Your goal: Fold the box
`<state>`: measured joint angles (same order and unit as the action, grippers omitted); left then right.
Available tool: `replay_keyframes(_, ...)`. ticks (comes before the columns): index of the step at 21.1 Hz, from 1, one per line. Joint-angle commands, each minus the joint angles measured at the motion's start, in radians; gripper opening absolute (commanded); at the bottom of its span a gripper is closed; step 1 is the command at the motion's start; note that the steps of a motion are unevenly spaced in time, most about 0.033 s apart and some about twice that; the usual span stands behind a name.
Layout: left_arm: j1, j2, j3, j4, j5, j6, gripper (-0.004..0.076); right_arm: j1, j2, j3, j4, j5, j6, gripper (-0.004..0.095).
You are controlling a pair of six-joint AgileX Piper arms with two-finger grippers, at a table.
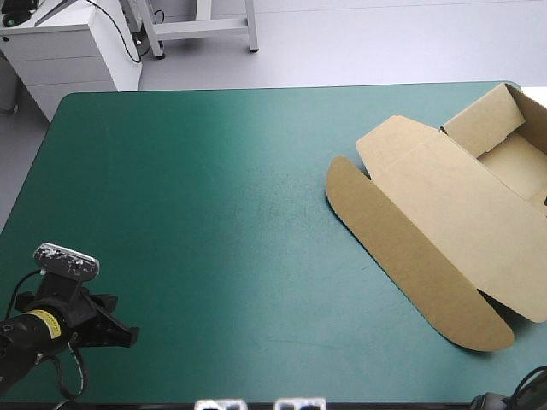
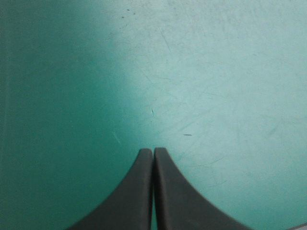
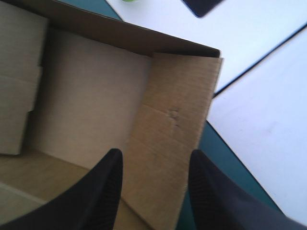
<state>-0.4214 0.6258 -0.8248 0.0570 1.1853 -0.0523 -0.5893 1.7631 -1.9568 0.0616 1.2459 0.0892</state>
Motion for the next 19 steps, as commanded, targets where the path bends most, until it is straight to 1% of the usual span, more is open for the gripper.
replay_keyframes(1, -0.004, 0.003, -0.023, 0.035, -0.043, 0.001, -0.0008, -0.006, -0.151, 0.004, 0.160, 0.005, -0.076, 0.0387)
replay_keyframes(2, -0.004, -0.005, -0.008, 0.045, -0.059, 0.001, -0.0008, 0.001, -0.226, 0.053, 0.246, 0.005, -0.107, 0.0296)
replay_keyframes(3, -0.004, -0.012, 0.006, 0.048, -0.071, 0.001, -0.0008, 0.009, -0.258, 0.078, 0.268, 0.005, -0.124, 0.0246)
replay_keyframes(4, -0.004, -0.045, 0.048, 0.050, -0.109, 0.001, -0.0008, 0.042, -0.343, 0.144, 0.290, 0.005, -0.157, 0.0104)
replay_keyframes(5, -0.004, -0.061, 0.066, 0.046, -0.124, 0.001, -0.0008, 0.058, -0.377, 0.177, 0.293, 0.005, -0.161, 0.0051)
replay_keyframes(6, -0.004, -0.104, 0.108, 0.034, -0.153, 0.001, -0.0008, 0.107, -0.457, 0.240, 0.293, 0.005, -0.175, -0.0016)
replay_keyframes(7, -0.004, -0.126, 0.123, 0.028, -0.166, 0.001, -0.0008, 0.132, -0.496, 0.266, 0.293, 0.005, -0.182, -0.0014)
replay_keyframes(9, -0.004, -0.199, 0.185, 0.021, -0.206, 0.004, -0.0008, 0.246, -0.641, 0.395, 0.293, 0.005, -0.225, -0.0014)
replay_keyframes(10, -0.004, -0.215, 0.204, 0.021, -0.216, 0.006, -0.0008, 0.273, -0.679, 0.433, 0.293, 0.005, -0.235, -0.0014)
replay_keyframes(12, -0.004, -0.257, 0.260, 0.021, -0.236, 0.031, -0.0008, 0.358, -0.827, 0.610, 0.293, 0.001, -0.299, -0.0014)
replay_keyframes(14, -0.004, -0.277, 0.291, 0.021, -0.237, 0.034, -0.0008, 0.381, -0.906, 0.701, 0.293, -0.016, -0.301, -0.0014)
replay_keyframes(15, -0.004, -0.290, 0.308, 0.021, -0.237, 0.034, -0.0008, 0.390, -0.976, 0.796, 0.296, -0.034, -0.308, -0.0014)
replay_keyframes(19, -0.004, -0.311, 0.307, 0.021, -0.252, 0.034, -0.0008, 0.390, -1.099, 0.993, 0.294, -0.100, -0.315, -0.0014)
